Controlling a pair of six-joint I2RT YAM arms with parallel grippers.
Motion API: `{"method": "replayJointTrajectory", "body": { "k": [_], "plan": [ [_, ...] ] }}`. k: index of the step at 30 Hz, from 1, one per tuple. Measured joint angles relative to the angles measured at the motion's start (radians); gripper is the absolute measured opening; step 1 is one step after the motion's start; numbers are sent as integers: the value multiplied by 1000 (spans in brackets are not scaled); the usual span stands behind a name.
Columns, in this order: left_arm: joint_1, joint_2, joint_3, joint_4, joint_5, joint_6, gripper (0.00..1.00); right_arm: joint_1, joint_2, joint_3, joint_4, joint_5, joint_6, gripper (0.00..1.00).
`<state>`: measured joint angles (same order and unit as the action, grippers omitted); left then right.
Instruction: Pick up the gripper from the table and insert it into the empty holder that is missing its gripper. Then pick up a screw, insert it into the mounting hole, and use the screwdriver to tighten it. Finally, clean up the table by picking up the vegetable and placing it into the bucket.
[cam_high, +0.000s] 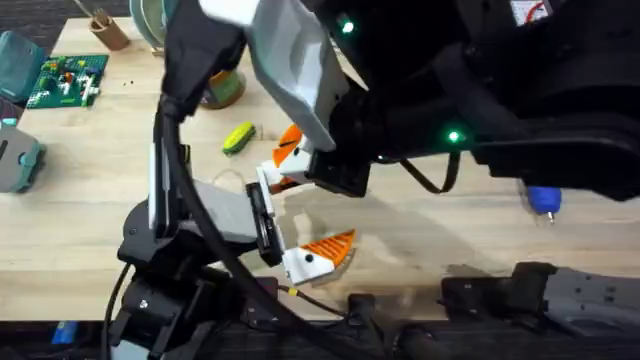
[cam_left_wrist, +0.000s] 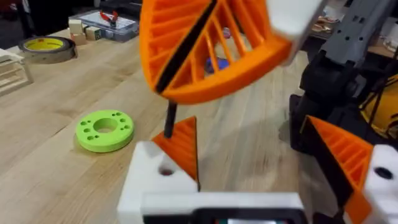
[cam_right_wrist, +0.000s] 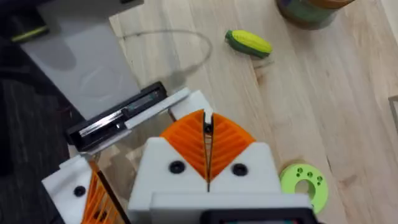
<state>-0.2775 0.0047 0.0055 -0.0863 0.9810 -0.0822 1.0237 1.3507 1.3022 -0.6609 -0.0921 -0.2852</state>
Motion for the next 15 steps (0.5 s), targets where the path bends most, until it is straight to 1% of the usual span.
{"method": "replayJointTrajectory", "body": {
  "k": [11, 15],
  "plan": [
    [0, 0, 0, 0, 0, 0, 992, 2, 57, 0, -4, -4, -1, 6],
    [0, 0, 0, 0, 0, 0, 993, 2, 59, 0, -5, -25, -1, 6]
  ]
}}
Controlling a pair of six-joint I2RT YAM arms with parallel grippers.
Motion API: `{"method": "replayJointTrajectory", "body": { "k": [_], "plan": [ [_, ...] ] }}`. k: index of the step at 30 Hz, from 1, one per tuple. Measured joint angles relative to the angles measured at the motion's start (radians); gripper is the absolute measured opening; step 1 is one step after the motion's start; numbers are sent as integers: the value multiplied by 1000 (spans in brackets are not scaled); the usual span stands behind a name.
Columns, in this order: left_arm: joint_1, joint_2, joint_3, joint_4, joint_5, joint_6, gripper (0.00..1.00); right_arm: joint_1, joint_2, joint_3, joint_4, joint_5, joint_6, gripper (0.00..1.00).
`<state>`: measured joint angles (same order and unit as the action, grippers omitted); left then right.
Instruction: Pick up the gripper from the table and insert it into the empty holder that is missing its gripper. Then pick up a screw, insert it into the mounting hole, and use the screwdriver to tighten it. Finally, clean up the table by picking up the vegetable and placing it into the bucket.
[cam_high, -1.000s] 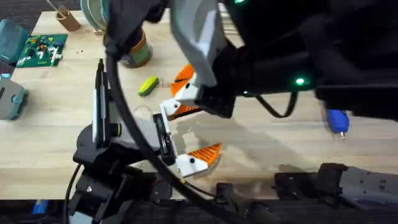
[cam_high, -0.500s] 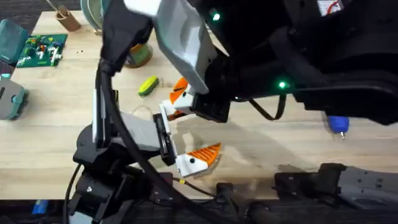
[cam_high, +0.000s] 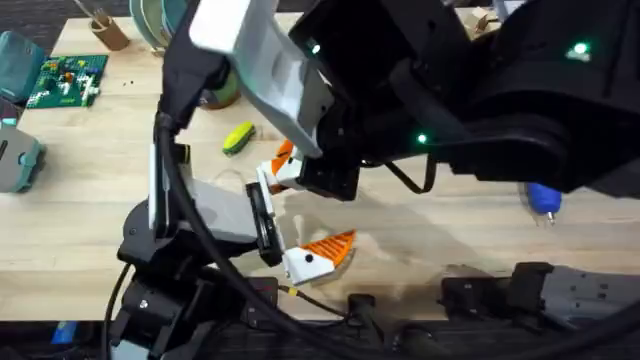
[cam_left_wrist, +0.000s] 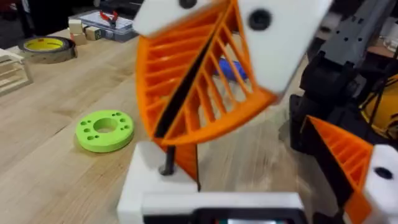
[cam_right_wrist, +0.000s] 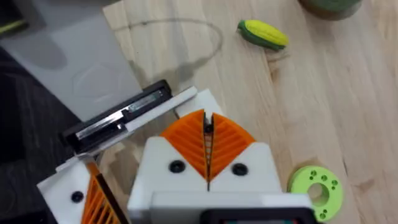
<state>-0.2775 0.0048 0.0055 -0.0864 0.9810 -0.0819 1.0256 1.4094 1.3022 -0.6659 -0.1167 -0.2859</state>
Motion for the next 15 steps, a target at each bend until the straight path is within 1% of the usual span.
{"method": "replayJointTrajectory", "body": {
  "k": [6, 15],
  "plan": [
    [0, 0, 0, 0, 0, 0, 993, 0, 0, 0, -1, -12, -4, 6],
    [0, 0, 0, 0, 0, -3, 993, 0, 11, 4, -11, -12, -54, 6]
  ]
}}
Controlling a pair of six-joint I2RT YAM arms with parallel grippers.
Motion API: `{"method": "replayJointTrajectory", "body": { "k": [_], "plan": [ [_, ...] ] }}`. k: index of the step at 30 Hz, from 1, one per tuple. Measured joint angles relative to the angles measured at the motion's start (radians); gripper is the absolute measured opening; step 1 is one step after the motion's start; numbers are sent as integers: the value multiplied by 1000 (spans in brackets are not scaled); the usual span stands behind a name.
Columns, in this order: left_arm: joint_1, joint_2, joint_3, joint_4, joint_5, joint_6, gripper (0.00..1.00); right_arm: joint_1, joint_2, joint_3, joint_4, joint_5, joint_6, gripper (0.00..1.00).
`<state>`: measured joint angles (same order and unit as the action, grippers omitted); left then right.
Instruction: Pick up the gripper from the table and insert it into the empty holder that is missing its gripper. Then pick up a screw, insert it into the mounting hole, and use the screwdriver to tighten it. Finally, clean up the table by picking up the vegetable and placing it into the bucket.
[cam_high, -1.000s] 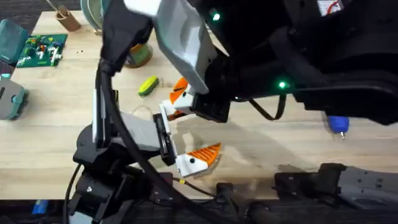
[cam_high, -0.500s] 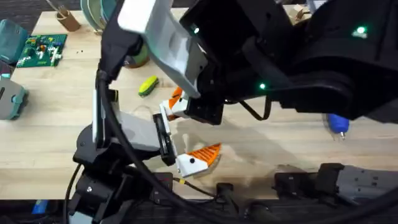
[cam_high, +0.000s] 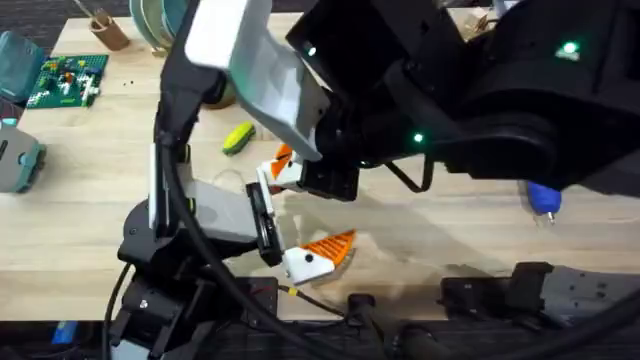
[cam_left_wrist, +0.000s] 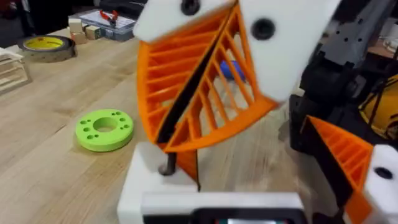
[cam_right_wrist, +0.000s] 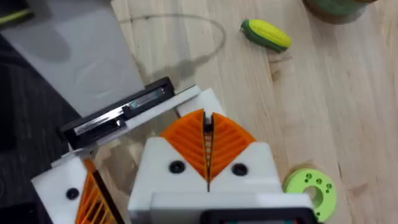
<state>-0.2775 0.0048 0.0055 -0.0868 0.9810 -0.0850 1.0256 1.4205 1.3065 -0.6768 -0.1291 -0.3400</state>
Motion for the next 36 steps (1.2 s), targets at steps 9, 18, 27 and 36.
{"method": "replayJointTrajectory", "body": {
  "k": [9, 18, 27, 36],
  "plan": [
    [0, 1, 0, 0, 3, -1, 993, 0, 11, 3, 12, -4, -9, 6],
    [0, 1, 0, -3, 14, -9, 993, 0, 30, 11, 20, -7, -13, 6],
    [-2, 1, 0, -3, 18, -5, 993, 5, 46, 11, 7, 32, -13, 6],
    [-2, 0, 0, -3, 18, -4, 993, 6, 47, 11, 7, 32, -13, 6]
  ]
}}
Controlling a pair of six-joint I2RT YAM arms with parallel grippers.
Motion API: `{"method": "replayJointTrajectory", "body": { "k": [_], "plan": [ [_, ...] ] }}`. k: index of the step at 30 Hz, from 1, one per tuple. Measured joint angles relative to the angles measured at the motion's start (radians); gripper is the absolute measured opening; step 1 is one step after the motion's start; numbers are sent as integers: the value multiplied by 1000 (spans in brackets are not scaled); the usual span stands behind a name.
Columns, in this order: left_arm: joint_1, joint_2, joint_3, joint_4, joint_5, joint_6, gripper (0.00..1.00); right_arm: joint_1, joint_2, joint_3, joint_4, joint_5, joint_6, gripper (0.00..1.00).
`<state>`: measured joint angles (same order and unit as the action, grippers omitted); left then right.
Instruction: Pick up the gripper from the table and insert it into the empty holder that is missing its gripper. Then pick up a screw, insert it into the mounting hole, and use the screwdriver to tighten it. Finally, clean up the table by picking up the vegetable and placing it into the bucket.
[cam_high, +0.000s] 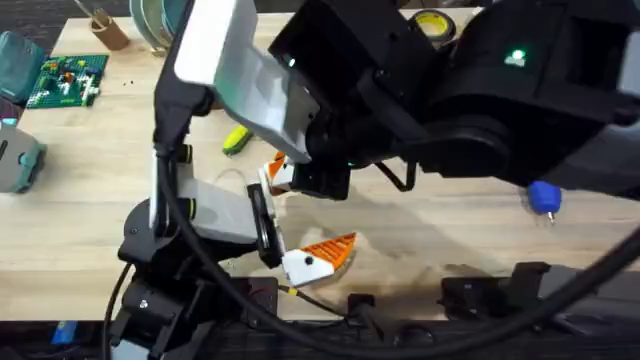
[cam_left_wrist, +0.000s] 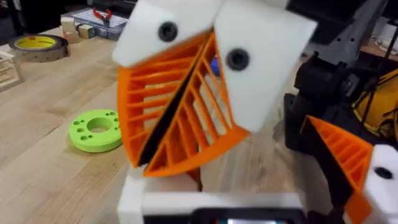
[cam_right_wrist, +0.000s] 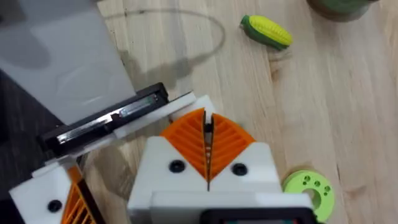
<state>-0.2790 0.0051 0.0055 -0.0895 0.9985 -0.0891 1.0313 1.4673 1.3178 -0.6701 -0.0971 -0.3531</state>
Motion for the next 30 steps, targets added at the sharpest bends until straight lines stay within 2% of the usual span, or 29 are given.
{"method": "replayJointTrajectory", "body": {
  "k": [7, 8, 13, 14, 24, 30],
  "plan": [
    [0, 0, 0, 0, 0, 0, 993, 0, 0, 0, 0, 0, 2, 29],
    [0, 0, 0, 0, 0, 0, 993, 0, 0, 0, 0, 2, 0, 141],
    [0, 0, 0, -1, 2, -1, 993, -6, -1, 0, 6, 35, -8, 832],
    [0, 0, 0, 0, 3, 0, 993, -13, -4, 2, 8, 42, -11, 904],
    [0, 0, 0, 0, 2, 3, 993, -22, -21, 2, -5, 38, -10, 945],
    [0, 0, 0, 0, 1, 4, 993, -104, -54, 2, 18, 32, 47, 950]
  ]
}}
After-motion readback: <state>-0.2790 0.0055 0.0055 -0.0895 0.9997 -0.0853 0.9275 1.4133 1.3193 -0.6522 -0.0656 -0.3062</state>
